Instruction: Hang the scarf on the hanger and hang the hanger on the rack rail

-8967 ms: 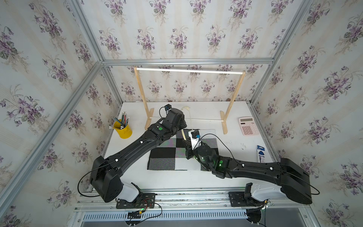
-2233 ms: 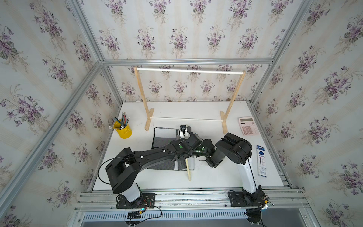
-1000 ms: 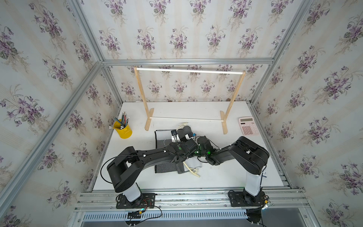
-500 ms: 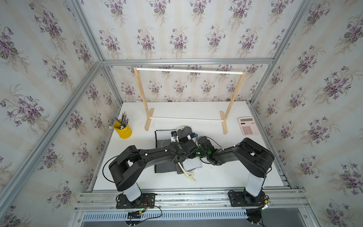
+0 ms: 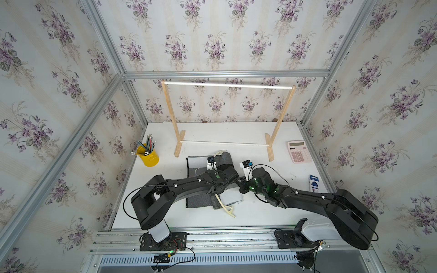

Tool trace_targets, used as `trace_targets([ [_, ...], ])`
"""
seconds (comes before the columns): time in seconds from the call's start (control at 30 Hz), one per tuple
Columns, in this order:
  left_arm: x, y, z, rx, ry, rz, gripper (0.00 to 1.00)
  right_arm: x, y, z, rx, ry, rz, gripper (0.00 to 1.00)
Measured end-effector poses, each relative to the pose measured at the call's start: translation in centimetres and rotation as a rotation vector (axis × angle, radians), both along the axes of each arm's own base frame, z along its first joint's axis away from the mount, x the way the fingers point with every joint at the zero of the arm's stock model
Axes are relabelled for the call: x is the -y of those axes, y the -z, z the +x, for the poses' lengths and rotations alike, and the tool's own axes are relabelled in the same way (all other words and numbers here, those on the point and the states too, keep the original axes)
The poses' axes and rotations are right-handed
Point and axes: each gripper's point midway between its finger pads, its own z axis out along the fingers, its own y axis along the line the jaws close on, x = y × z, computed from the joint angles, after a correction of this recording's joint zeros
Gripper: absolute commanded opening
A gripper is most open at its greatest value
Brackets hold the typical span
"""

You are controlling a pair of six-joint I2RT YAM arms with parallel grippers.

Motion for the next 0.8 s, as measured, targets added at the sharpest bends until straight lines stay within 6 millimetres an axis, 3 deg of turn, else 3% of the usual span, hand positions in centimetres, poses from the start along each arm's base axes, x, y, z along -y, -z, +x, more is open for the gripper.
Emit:
trace_targets([
  [0.17, 3.1, -0.7, 0.8, -0.008, 0.067, -0.012, 0.00, 3.3, 0.4, -1.1, 0.014, 0.072, -0.052, 0.00],
  [0.4, 7.6, -0.7, 1.5, -0.042, 0.169, -0.008, 0.00, 5.1, -1.0, -1.7, 0.045, 0.127, -0.026, 0.00],
  [0.57, 8.4, -1.4, 1.7, -0.056, 0.200, 0.002, 0.00, 5.8, -0.9, -2.5, 0.032, 0.138, -0.016, 0.00],
  [0.7, 8.4, -3.6, 1.8, -0.041, 0.227, 0.004, 0.00, 5.9, -1.2, -2.8, 0.040, 0.133, -0.001, 0.00],
  [0.8, 8.6, -5.8, 1.9, -0.023, 0.249, 0.006, 0.00, 5.4, -2.0, -3.3, 0.052, 0.100, 0.026, 0.11],
])
